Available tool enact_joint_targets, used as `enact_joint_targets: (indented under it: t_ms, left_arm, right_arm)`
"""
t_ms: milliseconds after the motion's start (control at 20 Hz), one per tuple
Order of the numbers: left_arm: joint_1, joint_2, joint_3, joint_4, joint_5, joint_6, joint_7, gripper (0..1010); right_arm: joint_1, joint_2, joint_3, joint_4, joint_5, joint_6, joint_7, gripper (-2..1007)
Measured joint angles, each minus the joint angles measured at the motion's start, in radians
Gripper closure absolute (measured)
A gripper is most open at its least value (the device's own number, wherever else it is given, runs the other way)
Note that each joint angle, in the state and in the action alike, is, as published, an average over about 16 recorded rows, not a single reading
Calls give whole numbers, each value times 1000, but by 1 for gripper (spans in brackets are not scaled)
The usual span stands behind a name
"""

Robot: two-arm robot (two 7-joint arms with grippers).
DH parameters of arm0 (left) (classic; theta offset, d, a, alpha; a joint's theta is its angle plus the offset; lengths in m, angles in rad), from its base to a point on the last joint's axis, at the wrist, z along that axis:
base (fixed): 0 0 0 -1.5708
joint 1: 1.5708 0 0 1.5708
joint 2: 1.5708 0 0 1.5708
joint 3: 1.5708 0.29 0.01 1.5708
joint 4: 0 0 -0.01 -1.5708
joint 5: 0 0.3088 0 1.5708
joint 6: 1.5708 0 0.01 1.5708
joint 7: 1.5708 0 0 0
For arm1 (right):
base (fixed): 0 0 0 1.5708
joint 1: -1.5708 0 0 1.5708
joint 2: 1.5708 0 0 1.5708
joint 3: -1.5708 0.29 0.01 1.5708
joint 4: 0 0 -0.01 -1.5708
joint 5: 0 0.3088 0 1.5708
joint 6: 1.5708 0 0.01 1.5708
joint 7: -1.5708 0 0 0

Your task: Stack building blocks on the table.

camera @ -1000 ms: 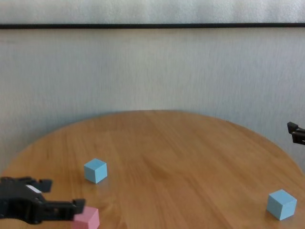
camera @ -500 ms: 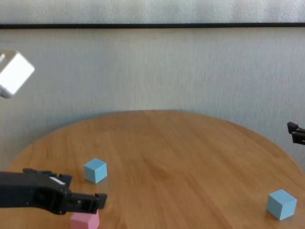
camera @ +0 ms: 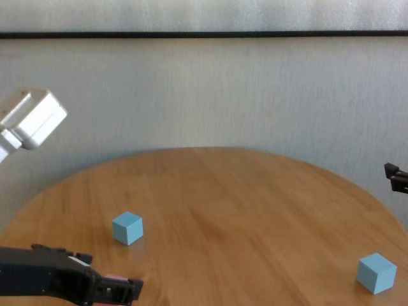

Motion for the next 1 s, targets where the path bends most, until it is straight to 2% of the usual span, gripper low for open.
enact_joint_targets:
  t_ms: [200, 400, 1000]
  left_arm:
    - [0, -14, -5, 7, 14, 22, 18, 11]
    - [-6, -25, -10, 23, 28, 31, 22, 11]
    - [-33, -49, -16, 72, 54, 17, -18, 11]
  right_arm:
    - [0, 0, 0, 0, 0, 0, 0, 4]
    - [0, 0, 0, 0, 0, 0, 0, 4]
    - [0, 0, 0, 0, 0, 0, 0, 4]
